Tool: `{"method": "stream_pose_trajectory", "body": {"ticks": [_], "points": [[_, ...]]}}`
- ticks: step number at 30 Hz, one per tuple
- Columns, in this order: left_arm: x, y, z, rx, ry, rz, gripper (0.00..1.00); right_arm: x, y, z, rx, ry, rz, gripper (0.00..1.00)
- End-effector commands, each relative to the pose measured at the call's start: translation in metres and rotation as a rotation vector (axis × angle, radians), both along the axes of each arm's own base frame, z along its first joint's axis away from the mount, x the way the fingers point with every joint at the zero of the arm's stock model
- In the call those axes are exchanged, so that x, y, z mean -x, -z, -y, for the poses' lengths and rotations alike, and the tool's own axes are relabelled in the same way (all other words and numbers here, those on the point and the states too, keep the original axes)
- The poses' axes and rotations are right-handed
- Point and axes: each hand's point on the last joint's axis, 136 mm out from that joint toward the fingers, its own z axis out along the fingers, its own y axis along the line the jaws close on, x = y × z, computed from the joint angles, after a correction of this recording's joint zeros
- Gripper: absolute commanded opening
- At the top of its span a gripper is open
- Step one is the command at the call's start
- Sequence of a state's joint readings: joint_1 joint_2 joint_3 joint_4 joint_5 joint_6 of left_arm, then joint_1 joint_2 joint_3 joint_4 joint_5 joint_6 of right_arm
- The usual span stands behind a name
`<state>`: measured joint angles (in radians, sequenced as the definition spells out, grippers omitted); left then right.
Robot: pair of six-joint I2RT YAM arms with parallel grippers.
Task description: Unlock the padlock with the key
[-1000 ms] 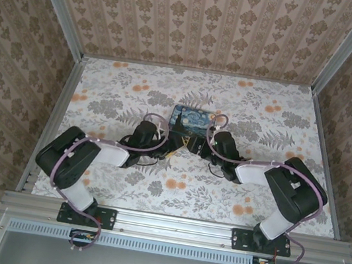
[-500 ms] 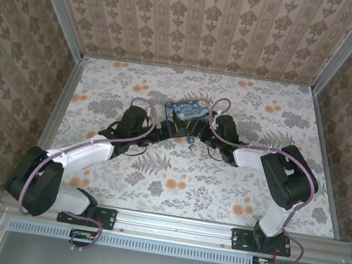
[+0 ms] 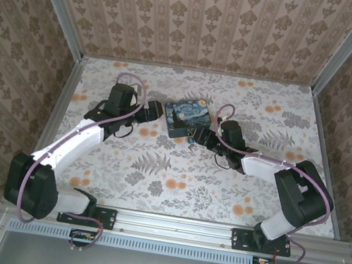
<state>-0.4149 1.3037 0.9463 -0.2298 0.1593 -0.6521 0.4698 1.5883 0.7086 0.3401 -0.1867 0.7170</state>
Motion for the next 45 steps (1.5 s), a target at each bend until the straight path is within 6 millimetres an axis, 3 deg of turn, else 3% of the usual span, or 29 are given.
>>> {"method": "stream_pose_trajectory", "body": {"ticks": [1, 7, 15, 29, 36, 37, 45], "points": [[-0.011, 0.003, -0.008, -0.054, -0.013, 0.004, 1.0, 0.008, 0.008, 0.007, 0.075, -0.028, -0.014, 0.69], [-0.022, 0.01, -0.015, -0.058, -0.065, 0.002, 1.0, 0.013, 0.02, 0.005, 0.113, -0.083, -0.025, 0.68], [-0.022, 0.025, -0.019, -0.114, -0.096, -0.032, 1.0, 0.009, 0.029, -0.009, 0.109, -0.162, -0.002, 0.56], [-0.018, 0.048, 0.011, -0.107, -0.004, -0.127, 1.0, 0.0, 0.053, -0.023, 0.122, -0.216, -0.001, 0.49], [-0.022, 0.049, 0.017, -0.098, 0.001, -0.137, 1.0, -0.005, 0.055, -0.032, 0.127, -0.243, 0.0, 0.48], [-0.016, 0.05, 0.028, -0.099, 0.028, -0.138, 1.0, -0.006, 0.054, -0.034, 0.129, -0.248, 0.003, 0.48], [-0.016, 0.05, 0.031, -0.09, 0.032, -0.139, 1.0, -0.006, 0.06, -0.04, 0.155, -0.265, -0.008, 0.43]]}}
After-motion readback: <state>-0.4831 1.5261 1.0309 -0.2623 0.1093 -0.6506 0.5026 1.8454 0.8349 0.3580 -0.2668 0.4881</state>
